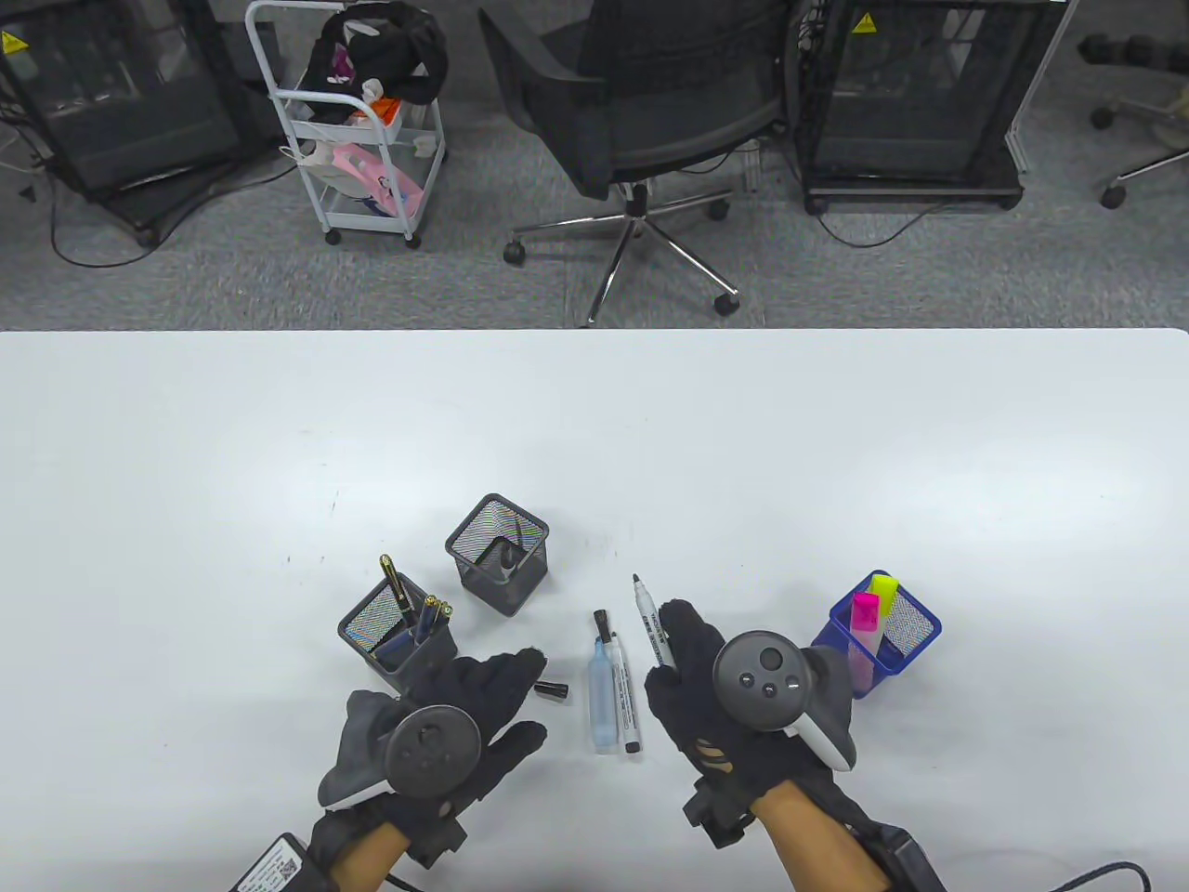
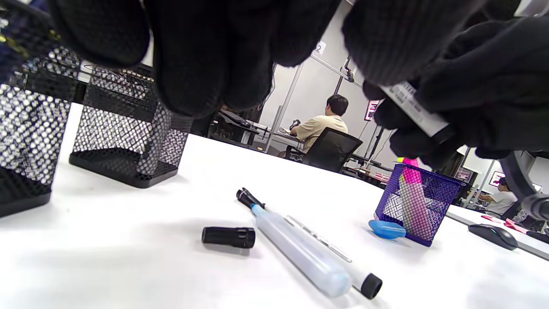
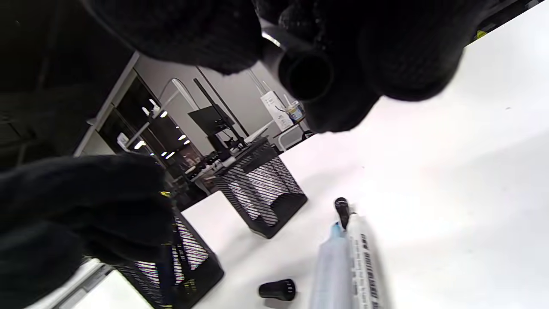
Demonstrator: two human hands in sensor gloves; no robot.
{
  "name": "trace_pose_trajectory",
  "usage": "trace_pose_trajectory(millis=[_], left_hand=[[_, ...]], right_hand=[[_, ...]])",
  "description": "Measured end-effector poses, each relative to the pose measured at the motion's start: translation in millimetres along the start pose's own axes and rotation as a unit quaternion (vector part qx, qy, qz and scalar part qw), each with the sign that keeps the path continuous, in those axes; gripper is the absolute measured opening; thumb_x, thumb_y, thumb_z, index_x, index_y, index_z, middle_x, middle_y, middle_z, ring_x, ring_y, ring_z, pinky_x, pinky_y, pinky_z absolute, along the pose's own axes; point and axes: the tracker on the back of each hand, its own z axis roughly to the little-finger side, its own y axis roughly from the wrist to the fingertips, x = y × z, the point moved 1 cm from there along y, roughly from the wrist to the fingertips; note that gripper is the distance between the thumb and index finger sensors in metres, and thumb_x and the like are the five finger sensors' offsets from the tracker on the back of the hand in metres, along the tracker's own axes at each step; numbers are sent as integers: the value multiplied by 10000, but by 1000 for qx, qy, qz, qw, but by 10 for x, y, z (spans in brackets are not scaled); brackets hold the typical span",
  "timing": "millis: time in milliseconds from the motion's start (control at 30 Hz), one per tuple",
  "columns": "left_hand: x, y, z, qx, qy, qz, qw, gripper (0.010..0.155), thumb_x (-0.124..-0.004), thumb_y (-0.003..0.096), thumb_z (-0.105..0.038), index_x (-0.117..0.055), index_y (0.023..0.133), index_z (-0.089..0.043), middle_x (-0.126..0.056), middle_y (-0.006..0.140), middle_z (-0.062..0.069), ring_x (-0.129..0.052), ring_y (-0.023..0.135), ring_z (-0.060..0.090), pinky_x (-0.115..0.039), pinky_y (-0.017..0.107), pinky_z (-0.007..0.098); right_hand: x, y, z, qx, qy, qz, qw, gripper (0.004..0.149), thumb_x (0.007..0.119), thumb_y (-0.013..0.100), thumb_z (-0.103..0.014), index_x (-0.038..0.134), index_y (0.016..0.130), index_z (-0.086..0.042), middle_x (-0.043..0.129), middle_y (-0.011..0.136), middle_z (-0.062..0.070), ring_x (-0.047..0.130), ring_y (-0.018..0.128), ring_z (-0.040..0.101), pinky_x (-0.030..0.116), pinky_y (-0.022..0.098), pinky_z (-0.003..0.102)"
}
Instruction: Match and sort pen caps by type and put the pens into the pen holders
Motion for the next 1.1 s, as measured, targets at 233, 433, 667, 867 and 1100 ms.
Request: trace_pose_trajectory(millis=[233,433,667,867,1100], left_hand=[[-16,15,4,11,-5,-3,1000,683,-812,461,-479,-664,1062,-190,-845,1006,177,-943,806,427,-708,584,711],[-9,79,-24,24,6,-15,1000,672,-856,457,-421,-668,1058,-187,-853,1006,167,-973,779,427,-732,570,695],[-95,327,-102,49,74,22,996,608,-931,433,-335,-756,997,-192,-934,948,124,-1020,725,397,-746,558,679],[-435,547,-249,33,197,76,977,555,-969,412,-310,-828,938,-206,-1004,874,107,-1046,673,362,-769,535,666],[-689,696,-331,28,288,108,951,567,-986,398,-310,-828,935,-220,-1002,879,98,-1029,696,366,-762,546,664]], right_hand=[[-11,-36,-58,-31,-16,-6,999,622,923,448,-284,637,953,-60,814,841,238,1014,616,353,913,442,470],[-72,-55,-17,-47,-29,25,998,589,901,461,-319,668,940,-70,843,824,217,1034,583,340,929,392,435],[-121,-37,72,-35,-35,46,998,583,914,453,-335,690,927,-81,864,809,200,1046,578,332,931,379,420],[-128,-26,164,-17,-36,41,998,586,919,451,-339,689,925,-83,866,807,195,1046,577,332,930,378,418],[-143,-15,198,-9,-37,38,999,588,920,452,-339,688,927,-82,866,806,196,1047,576,333,930,377,415]])
